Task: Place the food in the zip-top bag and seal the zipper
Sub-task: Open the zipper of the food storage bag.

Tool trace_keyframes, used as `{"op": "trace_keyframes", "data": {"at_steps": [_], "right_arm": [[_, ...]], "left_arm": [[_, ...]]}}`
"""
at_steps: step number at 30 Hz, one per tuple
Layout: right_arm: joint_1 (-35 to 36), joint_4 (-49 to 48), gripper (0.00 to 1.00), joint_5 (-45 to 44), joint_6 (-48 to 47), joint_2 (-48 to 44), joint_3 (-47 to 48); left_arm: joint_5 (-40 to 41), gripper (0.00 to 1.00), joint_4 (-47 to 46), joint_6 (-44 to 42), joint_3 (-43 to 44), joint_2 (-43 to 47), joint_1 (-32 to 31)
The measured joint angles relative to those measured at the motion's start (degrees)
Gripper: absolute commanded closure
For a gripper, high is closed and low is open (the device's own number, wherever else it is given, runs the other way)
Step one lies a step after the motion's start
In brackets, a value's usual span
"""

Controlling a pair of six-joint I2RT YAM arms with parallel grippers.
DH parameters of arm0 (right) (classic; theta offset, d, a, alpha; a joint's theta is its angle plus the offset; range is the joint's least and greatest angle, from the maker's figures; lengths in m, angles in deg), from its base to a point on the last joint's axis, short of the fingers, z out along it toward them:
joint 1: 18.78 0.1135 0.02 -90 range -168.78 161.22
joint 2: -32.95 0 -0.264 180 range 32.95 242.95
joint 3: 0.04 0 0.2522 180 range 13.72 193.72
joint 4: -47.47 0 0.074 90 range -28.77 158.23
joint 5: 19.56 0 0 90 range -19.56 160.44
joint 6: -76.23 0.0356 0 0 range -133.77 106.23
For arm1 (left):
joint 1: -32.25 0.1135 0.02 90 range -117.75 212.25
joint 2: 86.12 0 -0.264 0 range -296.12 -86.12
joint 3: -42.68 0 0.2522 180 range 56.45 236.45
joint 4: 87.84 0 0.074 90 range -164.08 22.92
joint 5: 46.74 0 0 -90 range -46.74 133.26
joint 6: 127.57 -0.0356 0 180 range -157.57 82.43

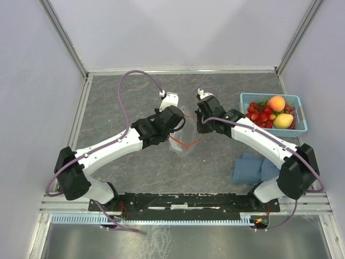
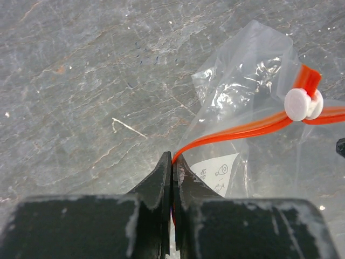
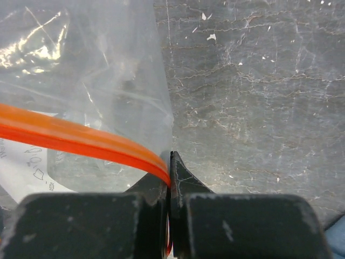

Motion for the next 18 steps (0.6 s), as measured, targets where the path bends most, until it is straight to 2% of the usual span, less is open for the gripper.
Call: {"op": "trace_keyframes", "data": {"at_steps": [10,18], "right_arm": [[0.15,-0.11,0.9,-1.07,-2.8,1.05,2.43],[0.11,-2.89,0.71,1.25,-3.96,4.02,2.43]], "left_arm": [[0.15,0.97,10.27,0.52,6.16,0.76,0.0],[0.28,0.97,10.64,0.52,6.32,-1.44,0.37]]}}
